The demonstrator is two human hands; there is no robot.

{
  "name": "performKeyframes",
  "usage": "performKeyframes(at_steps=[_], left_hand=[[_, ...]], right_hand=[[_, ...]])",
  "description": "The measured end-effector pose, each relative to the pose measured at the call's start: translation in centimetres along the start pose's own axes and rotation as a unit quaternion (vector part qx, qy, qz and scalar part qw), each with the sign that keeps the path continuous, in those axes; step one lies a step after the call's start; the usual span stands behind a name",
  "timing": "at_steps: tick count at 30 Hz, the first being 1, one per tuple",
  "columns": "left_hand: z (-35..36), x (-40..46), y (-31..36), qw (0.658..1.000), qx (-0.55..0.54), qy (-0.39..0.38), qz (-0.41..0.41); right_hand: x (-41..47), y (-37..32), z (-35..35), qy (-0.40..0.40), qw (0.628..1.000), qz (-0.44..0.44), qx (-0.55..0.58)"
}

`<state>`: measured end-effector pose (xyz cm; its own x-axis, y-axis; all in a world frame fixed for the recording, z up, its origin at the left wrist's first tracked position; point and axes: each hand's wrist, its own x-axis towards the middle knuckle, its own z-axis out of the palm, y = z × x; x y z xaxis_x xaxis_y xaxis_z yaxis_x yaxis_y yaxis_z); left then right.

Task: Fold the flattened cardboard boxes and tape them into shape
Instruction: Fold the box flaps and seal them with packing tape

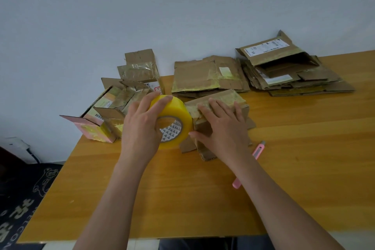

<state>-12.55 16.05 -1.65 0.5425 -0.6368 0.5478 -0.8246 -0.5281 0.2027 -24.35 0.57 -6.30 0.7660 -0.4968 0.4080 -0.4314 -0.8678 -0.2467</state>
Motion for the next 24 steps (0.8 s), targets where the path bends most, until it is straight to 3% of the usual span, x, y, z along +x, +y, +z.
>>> performKeyframes(at_steps=[19, 24], left_hand=[[-1.9, -1.9, 2.2, 0.998, 0.052, -0.001, -0.044], [-2.3, -2.4, 2.1, 0.994, 0.094, -0.035, -0.042]], right_hand=[[0.9, 1.3, -1.0, -0.057, 0.996, -0.048, 0.054], [1.2, 1.7, -1.3, -0.070, 0.995, -0.045, 0.058]])
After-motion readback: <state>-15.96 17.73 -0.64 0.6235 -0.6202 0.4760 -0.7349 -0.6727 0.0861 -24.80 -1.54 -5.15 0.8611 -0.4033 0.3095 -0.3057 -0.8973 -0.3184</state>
